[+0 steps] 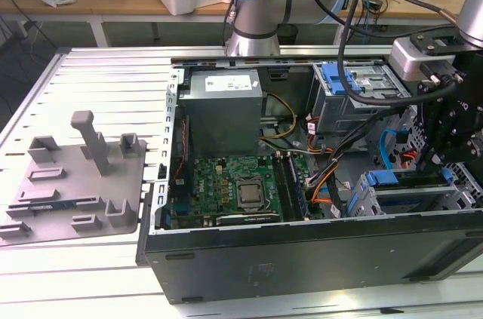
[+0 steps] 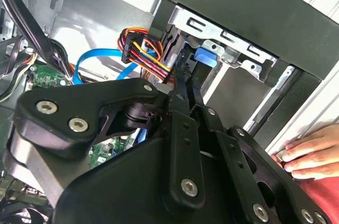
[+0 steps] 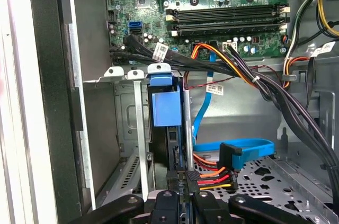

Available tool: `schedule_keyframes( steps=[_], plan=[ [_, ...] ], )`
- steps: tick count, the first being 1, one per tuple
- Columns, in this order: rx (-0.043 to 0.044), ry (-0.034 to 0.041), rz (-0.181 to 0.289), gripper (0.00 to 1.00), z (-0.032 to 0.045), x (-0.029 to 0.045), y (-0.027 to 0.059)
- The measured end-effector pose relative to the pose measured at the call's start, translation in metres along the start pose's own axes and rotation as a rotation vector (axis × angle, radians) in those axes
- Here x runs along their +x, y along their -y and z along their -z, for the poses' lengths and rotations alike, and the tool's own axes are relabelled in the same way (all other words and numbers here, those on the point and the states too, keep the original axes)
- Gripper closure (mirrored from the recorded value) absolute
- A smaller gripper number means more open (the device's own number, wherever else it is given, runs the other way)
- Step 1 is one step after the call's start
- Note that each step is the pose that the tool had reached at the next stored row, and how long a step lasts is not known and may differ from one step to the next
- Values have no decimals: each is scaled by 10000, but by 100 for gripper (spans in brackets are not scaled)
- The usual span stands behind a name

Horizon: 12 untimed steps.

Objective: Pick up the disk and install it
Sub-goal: 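Insert the first disk wire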

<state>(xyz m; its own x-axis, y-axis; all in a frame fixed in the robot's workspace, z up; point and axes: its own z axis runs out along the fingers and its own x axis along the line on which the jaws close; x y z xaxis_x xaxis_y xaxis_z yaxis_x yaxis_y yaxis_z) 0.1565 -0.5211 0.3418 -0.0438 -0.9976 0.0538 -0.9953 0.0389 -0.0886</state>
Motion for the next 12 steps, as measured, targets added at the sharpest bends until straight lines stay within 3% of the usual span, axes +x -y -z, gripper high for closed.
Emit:
schedule_keyframes(
  steps=[12],
  plan=[
    [1, 1, 16, 83, -17, -2, 4]
  ],
)
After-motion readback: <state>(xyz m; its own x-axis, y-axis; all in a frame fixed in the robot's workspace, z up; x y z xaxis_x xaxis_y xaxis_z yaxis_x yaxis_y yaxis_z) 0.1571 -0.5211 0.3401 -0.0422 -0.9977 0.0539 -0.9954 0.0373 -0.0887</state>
